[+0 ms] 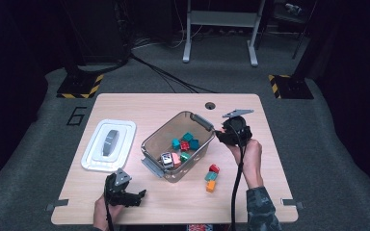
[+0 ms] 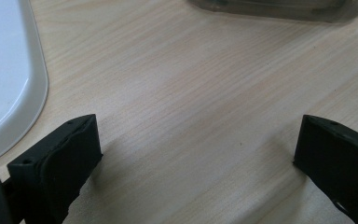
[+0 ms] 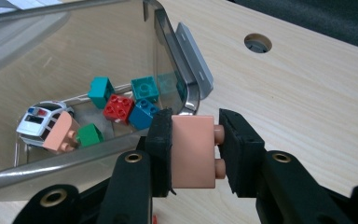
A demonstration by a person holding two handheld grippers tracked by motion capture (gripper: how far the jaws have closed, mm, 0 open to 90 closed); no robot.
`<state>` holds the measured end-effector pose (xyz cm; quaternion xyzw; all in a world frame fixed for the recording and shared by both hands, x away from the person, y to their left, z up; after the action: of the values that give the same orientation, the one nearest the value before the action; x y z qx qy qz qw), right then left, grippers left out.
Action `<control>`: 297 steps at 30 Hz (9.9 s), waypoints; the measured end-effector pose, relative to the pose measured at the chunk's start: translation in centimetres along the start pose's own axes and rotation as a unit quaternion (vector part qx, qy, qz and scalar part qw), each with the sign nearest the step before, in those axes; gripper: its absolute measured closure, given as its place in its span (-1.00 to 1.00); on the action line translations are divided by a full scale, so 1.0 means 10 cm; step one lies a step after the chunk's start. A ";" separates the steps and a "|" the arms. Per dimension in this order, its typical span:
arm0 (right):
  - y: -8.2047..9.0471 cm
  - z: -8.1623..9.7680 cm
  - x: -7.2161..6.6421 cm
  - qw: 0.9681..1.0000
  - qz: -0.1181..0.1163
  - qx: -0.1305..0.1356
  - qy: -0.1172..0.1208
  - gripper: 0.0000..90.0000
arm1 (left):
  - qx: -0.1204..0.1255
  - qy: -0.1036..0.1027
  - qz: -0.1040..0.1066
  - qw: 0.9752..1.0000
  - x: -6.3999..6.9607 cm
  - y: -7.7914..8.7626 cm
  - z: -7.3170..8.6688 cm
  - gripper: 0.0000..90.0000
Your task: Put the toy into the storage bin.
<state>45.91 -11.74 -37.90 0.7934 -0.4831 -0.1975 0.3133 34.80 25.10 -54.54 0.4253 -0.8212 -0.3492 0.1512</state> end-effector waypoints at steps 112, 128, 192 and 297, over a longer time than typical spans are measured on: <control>-0.59 1.03 -0.08 0.992 -0.050 -0.111 -0.033 0.49 | 0.004 0.008 -0.003 1.000 0.00 -0.01 0.00 -0.99; -0.47 0.94 -0.03 0.995 -0.044 -0.084 -0.041 0.49 | 0.004 0.006 -0.004 1.000 0.00 -0.01 0.00 -0.99; 0.16 -0.12 -0.11 1.000 -0.005 0.014 0.021 0.49 | 0.004 0.006 -0.003 1.000 0.00 -0.01 0.00 -0.99; -0.48 1.17 -0.32 0.991 -0.059 -0.119 0.009 -0.06 | 0.003 0.001 -0.004 1.000 0.00 0.00 0.00 -0.98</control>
<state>40.32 -10.89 -49.65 0.7792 -0.4055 -0.2644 0.3981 34.84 25.12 -54.55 0.4293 -0.8202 -0.3470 0.1499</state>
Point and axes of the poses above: each handheld gripper's, and its own axes: y roughly backward along the jaws, z roughly out of its underside, x roughly to its right, the point moved 2 cm from there along -y, roughly forward along the jaws, and after that the axes turned 3 degrees about -y, right-handed, at the moved point
